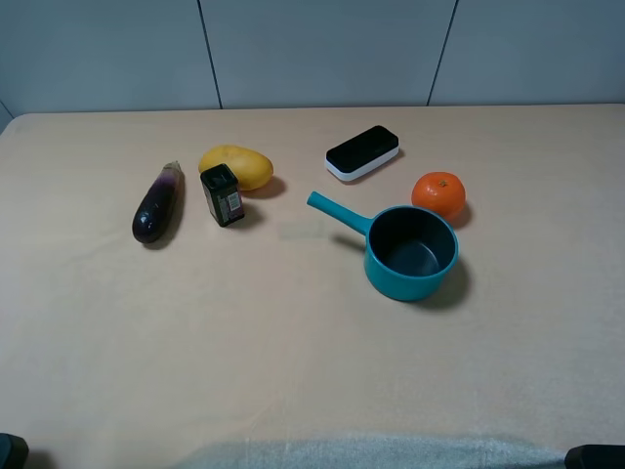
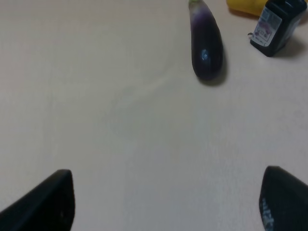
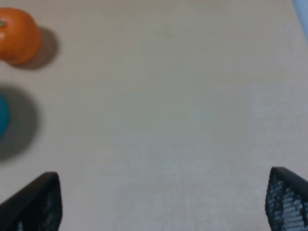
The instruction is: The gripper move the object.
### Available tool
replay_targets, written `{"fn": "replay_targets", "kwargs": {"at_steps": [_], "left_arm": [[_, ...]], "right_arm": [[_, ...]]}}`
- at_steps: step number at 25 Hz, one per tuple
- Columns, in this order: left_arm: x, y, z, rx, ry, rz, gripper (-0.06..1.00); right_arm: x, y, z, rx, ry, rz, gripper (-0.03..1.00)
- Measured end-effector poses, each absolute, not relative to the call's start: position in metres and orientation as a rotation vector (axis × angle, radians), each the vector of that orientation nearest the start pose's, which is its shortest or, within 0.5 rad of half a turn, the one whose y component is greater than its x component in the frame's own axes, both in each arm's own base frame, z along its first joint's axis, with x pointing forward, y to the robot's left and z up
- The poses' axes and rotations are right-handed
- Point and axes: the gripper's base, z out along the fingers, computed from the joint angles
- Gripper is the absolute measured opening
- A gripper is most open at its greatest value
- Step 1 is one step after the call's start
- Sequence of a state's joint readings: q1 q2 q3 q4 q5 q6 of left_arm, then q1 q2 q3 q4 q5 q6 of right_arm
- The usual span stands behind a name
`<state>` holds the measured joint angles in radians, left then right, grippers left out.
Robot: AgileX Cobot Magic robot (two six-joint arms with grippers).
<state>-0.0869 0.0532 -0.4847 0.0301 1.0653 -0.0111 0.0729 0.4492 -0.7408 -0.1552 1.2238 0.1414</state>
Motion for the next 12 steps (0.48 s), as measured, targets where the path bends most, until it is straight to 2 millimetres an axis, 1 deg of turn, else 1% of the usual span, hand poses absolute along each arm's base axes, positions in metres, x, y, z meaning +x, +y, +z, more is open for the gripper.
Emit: {"fn": "replay_targets", "kwargs": {"at_steps": [4,7,12], "left_arm": [[0.005,0.002,0.273,0.08,2.116,-0.022,0.77],[0.005,0.002,0.273,0.08,2.116,-0.022,0.77],[0.005,0.002,0.273,0.08,2.116,-0.022,0.77]], "right_arm": [[0.035,-0.005,0.309,0.043,2.385,-0.018,0.64],[0.03,-0.002,0.298,-0.004,2.35,0.049,0.64],[0.026,-0.001,0.291,-0.06,2.267,0.075,0.64]]}}
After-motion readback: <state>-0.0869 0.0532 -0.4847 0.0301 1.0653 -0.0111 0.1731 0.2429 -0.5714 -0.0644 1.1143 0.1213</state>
